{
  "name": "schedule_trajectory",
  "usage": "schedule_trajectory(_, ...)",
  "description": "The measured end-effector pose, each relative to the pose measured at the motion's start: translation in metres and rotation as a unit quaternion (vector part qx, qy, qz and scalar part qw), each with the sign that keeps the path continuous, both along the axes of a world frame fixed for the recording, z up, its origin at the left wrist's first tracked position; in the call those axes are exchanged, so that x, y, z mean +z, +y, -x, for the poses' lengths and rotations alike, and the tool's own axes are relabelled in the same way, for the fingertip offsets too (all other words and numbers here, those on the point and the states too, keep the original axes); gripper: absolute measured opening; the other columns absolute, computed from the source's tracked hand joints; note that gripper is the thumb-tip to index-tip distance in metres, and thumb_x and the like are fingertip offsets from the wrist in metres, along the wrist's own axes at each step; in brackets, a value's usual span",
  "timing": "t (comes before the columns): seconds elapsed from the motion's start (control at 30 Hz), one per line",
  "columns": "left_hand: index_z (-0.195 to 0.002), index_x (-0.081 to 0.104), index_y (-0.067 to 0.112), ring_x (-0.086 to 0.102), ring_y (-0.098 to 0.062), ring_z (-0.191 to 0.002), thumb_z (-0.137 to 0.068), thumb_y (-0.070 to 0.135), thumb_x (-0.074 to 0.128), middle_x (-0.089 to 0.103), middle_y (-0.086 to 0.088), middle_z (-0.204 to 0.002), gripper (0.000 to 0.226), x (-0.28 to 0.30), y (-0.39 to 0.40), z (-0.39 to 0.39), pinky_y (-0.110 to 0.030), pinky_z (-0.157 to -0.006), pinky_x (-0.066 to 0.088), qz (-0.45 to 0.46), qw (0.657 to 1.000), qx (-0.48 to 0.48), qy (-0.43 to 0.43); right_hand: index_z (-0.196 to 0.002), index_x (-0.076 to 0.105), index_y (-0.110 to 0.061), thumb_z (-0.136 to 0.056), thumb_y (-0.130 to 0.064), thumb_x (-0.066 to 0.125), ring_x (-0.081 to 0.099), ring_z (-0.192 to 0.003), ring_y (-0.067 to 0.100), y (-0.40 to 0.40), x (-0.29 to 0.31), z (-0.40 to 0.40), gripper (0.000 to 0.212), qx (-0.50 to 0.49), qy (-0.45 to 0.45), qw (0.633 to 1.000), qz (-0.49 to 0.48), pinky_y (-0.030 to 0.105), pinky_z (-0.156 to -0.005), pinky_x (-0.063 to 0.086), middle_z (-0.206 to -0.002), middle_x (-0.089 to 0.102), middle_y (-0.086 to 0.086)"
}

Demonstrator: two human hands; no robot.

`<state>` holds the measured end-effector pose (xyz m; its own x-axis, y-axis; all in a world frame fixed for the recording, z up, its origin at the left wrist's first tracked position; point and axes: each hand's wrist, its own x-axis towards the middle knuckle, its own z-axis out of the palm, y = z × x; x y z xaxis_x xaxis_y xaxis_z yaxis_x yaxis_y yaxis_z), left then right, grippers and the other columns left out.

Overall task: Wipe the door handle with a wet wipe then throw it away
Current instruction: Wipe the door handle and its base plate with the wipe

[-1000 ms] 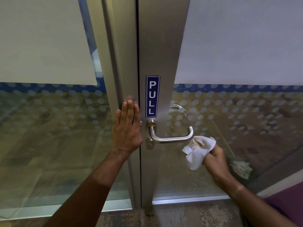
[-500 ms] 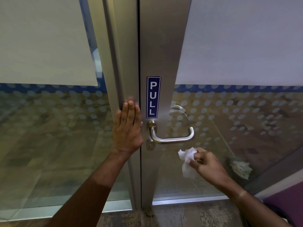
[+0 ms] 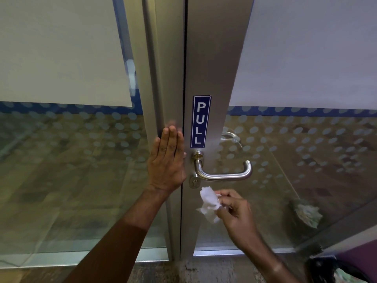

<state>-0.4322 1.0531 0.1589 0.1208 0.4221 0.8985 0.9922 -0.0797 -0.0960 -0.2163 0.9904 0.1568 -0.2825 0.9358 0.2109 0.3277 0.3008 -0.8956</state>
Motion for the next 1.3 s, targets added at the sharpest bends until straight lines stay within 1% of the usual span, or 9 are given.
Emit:
schedule_trajectory(0.1,-0.153,-0.013,0.007,-0.016,-0.021,-0.15,-0.1,0.023,0.025,-0.024,-0.009,-0.161,0.066,0.001,-0.001,0.001,-0.037,-0.123,-0.008,0.002,1.0,-0.001,0.005,-0.091,0.08,-0.022,-0.081,-0.007,0.06,0.065,-0.098,0.005,-0.011,0.014,-0.002,0.026,0.034,-0.033,0.996,-0.07,0.015,-0.074,0.049,-0.101,0.068,-0.012)
schedule_trajectory(0.27,-0.152,-0.014,0.007,-0.017,-0.02,-0.15,-0.099,0.022,0.026,-0.025,-0.008,-0.161,0.068,0.003,-0.001,0.0,-0.036,-0.123,-0.009,0.0,1.0,0.001,0.004,-0.105,0.075,-0.011,-0.074,0.009,0.071,0.063,-0.093,-0.012,-0.001,0.055,-0.001,0.037,0.001,-0.098,0.958,-0.268,0.004,-0.082,0.044,-0.1,0.073,-0.011)
schedule_trajectory(0.47,-0.152,-0.016,0.007,-0.018,-0.02,-0.15,-0.094,0.022,0.035,-0.027,-0.009,-0.16,0.078,0.004,-0.004,-0.001,-0.036,-0.122,-0.008,0.012,1.0,0.01,0.008,-0.099,0.075,0.0,-0.083,0.006,0.067,0.069,-0.082,0.026,0.034,0.082,0.023,0.019,-0.009,-0.197,0.887,-0.417,0.039,-0.065,0.059,-0.095,0.072,0.015)
schedule_trajectory(0.6,-0.151,-0.018,0.007,-0.019,-0.019,-0.149,-0.088,0.02,0.044,-0.028,-0.008,-0.16,0.089,0.005,-0.003,0.0,-0.035,-0.122,-0.01,0.021,1.0,0.008,0.009,-0.107,0.071,-0.003,-0.079,0.0,0.067,0.065,-0.092,0.029,0.046,0.081,0.04,0.029,0.064,-0.331,0.859,-0.385,0.043,-0.069,0.059,-0.105,0.067,0.012)
schedule_trajectory(0.67,-0.151,-0.017,0.008,-0.018,-0.018,-0.15,-0.09,0.02,0.041,-0.027,-0.007,-0.16,0.086,0.005,-0.003,0.0,-0.035,-0.123,-0.01,0.019,1.0,0.005,0.007,-0.105,0.07,-0.001,-0.085,-0.009,0.067,0.062,-0.092,0.027,0.051,0.08,0.045,0.021,0.09,-0.374,0.833,-0.397,0.042,-0.072,0.06,-0.103,0.063,0.011)
schedule_trajectory(0.8,-0.152,-0.016,0.007,-0.017,-0.019,-0.15,-0.091,0.018,0.044,-0.026,-0.008,-0.16,0.086,0.005,-0.003,0.0,-0.035,-0.123,-0.009,0.014,1.0,0.007,0.011,-0.092,0.068,-0.001,-0.089,-0.017,0.066,0.06,-0.085,0.026,0.054,0.081,0.051,0.016,0.089,-0.401,0.81,-0.419,0.038,-0.063,0.059,-0.096,0.061,0.011)
schedule_trajectory(0.93,-0.152,-0.016,0.007,-0.018,-0.02,-0.15,-0.086,0.021,0.056,-0.026,-0.008,-0.16,0.098,0.003,-0.003,0.001,-0.036,-0.123,-0.009,0.029,0.999,0.01,0.011,-0.104,0.068,-0.003,-0.077,-0.015,0.078,0.062,-0.083,0.031,0.053,0.082,0.06,0.031,0.047,-0.44,0.789,-0.426,0.041,-0.057,0.059,-0.093,0.062,0.015)
schedule_trajectory(1.03,-0.152,-0.015,0.007,-0.017,-0.02,-0.15,-0.089,0.023,0.049,-0.025,-0.009,-0.161,0.091,0.004,-0.003,0.001,-0.036,-0.123,-0.009,0.026,1.0,0.008,0.014,-0.106,0.069,-0.007,-0.074,-0.021,0.081,0.061,-0.08,0.027,0.051,0.082,0.065,0.036,0.025,-0.477,0.777,-0.409,0.037,-0.056,0.057,-0.094,0.06,0.011)
schedule_trajectory(1.3,-0.152,-0.015,0.007,-0.019,-0.02,-0.15,-0.088,0.02,0.05,-0.026,-0.009,-0.16,0.093,0.003,-0.004,0.0,-0.037,-0.123,-0.011,0.028,0.999,0.01,0.015,-0.111,0.069,-0.003,-0.073,-0.016,0.083,0.067,-0.084,0.034,0.05,0.084,0.061,0.042,0.036,-0.489,0.788,-0.372,0.044,-0.065,0.06,-0.096,0.064,0.016)
